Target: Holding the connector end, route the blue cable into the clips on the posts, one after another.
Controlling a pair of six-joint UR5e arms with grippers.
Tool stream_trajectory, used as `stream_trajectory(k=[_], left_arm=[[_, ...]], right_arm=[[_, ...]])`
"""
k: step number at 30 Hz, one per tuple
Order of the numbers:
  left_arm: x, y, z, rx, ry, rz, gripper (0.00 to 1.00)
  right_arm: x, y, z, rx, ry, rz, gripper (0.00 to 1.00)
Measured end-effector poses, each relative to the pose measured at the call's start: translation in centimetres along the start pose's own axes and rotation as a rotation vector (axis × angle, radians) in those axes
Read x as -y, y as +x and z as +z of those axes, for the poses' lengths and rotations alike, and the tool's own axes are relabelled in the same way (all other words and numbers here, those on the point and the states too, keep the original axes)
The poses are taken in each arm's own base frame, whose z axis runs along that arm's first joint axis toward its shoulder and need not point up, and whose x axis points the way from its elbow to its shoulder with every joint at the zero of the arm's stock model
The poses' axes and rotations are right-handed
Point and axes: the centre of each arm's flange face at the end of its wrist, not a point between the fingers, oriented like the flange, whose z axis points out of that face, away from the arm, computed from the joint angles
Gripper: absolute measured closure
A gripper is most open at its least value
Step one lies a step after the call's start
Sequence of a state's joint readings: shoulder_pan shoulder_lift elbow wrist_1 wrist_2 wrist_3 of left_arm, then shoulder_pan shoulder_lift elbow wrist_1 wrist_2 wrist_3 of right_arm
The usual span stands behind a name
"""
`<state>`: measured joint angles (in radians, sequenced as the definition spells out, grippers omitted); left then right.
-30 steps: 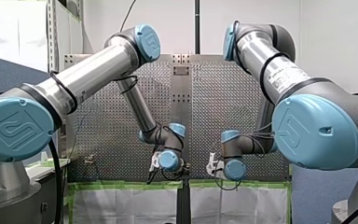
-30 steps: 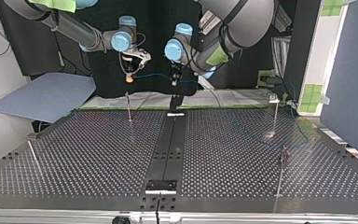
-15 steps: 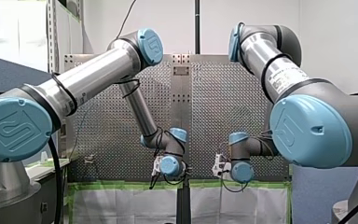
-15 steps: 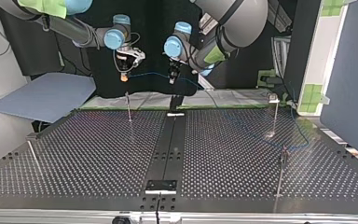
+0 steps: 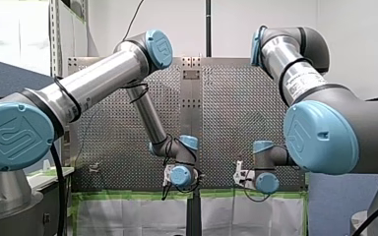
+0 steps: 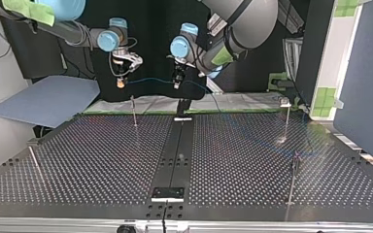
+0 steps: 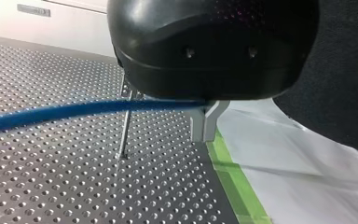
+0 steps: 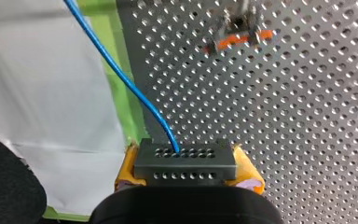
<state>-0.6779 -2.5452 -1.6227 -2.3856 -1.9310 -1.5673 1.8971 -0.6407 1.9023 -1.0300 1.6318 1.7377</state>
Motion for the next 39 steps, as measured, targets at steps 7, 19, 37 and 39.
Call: stream_trajectory(k=[7, 19, 37, 39], left_arm=[[0.4, 0.4, -0.1, 0.003, 0.013, -0.031, 1.00], [2.4, 5.0, -0.4, -0.046, 0.047, -0.054, 1.00], [6.2, 1.0, 3.3, 0.066, 0.015, -0.146, 1.00], [6.6, 0.5, 3.5, 0.074, 0.011, -0.149, 1.00]], right_arm=[[-2.5, 0.7, 1.0, -0.011, 0.004, 0.015, 1.00], [-6.1, 1.9, 2.3, -0.046, 0.016, 0.063, 1.00], [-6.4, 2.6, 3.4, -0.032, 0.106, 0.030, 1.00], [-6.5, 2.6, 3.5, -0.027, 0.119, 0.031, 1.00]])
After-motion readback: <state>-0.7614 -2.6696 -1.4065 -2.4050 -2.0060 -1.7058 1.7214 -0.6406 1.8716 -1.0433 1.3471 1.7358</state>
